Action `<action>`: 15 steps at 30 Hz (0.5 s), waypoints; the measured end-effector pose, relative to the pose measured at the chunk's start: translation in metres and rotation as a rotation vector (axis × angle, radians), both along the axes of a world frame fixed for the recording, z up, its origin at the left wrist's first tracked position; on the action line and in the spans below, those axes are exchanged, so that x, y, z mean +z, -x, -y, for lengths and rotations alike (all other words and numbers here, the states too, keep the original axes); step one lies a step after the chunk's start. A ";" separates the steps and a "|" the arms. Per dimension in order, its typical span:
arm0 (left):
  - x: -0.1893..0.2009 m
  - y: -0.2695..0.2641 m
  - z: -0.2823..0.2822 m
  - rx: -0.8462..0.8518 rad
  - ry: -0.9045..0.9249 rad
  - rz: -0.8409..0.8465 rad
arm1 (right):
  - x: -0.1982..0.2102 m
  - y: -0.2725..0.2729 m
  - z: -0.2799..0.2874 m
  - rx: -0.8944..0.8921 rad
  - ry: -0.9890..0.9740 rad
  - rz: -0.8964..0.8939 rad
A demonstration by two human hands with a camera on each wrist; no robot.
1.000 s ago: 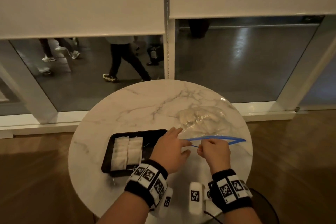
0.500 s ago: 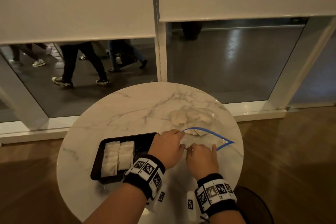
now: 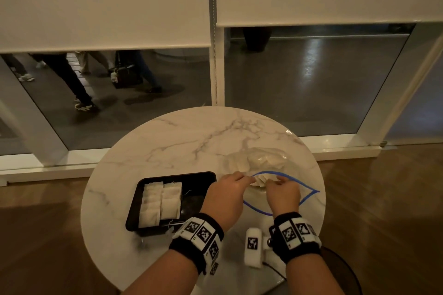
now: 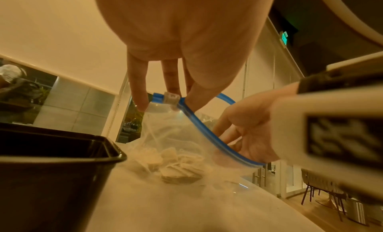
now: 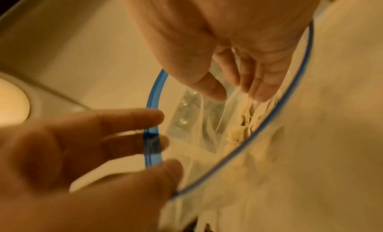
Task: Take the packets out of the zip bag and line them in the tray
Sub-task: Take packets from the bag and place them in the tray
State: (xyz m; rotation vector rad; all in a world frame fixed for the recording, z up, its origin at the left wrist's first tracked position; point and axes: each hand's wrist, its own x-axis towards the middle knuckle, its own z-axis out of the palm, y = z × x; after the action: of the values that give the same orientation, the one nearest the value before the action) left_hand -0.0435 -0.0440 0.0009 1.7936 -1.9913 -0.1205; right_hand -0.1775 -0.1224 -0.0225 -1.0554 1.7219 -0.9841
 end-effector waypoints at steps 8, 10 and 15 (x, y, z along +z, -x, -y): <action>-0.008 0.004 -0.005 -0.026 -0.009 0.048 | -0.020 0.012 0.034 0.105 -0.407 0.399; -0.010 0.006 -0.006 -0.039 -0.008 0.041 | -0.013 0.007 0.047 0.201 -0.460 0.276; -0.011 0.011 -0.006 0.014 0.023 0.006 | -0.056 0.000 0.097 0.280 -0.414 0.212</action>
State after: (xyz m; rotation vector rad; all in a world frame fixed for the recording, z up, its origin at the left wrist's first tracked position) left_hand -0.0540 -0.0377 -0.0096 1.7950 -1.9766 -0.0874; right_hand -0.1779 -0.2195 -0.0788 -0.8561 1.4707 -0.5123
